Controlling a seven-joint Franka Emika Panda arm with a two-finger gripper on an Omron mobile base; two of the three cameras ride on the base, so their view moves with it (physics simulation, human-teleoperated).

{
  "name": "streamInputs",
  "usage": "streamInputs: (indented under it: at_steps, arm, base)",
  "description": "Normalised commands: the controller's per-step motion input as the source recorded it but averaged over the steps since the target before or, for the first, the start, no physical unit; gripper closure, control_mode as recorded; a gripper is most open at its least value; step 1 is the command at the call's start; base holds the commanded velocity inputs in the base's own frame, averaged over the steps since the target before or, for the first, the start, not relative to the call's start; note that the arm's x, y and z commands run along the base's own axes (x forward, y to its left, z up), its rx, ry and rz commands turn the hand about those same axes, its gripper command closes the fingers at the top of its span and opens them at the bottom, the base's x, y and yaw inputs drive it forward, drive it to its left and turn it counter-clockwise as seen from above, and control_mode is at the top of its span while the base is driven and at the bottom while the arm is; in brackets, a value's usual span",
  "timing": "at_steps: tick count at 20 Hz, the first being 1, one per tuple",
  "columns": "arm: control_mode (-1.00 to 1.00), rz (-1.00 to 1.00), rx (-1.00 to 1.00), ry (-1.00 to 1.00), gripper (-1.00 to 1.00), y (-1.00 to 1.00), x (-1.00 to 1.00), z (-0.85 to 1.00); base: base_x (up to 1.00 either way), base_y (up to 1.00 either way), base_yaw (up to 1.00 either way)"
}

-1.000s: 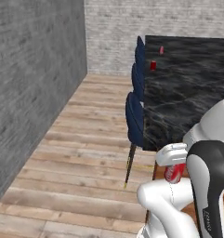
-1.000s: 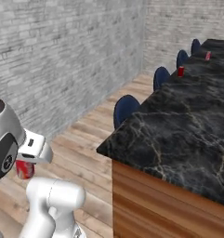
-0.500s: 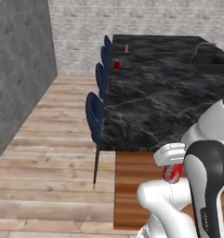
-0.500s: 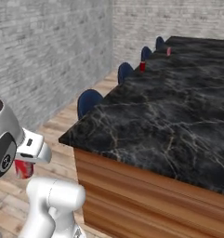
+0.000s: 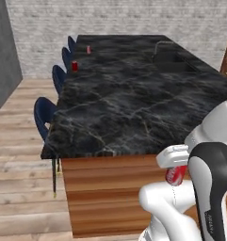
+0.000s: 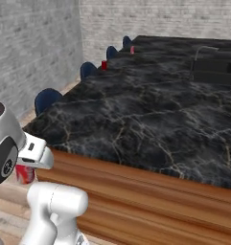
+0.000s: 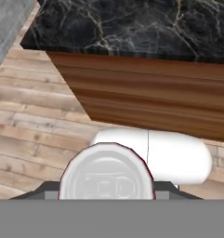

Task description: Four empty soda cans are scattered around the kitchen. Gather all the cans and cluster them next to the stove for recycling.

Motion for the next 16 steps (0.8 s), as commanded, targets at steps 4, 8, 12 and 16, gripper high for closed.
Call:
streamInputs:
  at_steps: [4, 8, 12, 16]
  arm:
    - [1.00, 0.00, 0.00, 0.00, 1.00, 0.00, 0.00, 0.00]
    - [1.00, 0.00, 0.00, 0.00, 1.00, 0.00, 0.00, 0.00]
    - [1.00, 0.00, 0.00, 0.00, 1.00, 0.00, 0.00, 0.00]
    - [1.00, 0.00, 0.00, 0.00, 1.00, 0.00, 0.00, 0.00]
  base:
    - [-0.10, -0.71, -0.27]
    - [-0.10, -0.81, -0.19]
    - [-0.02, -0.79, -0.06]
    - [-0.11, -0.96, -0.05]
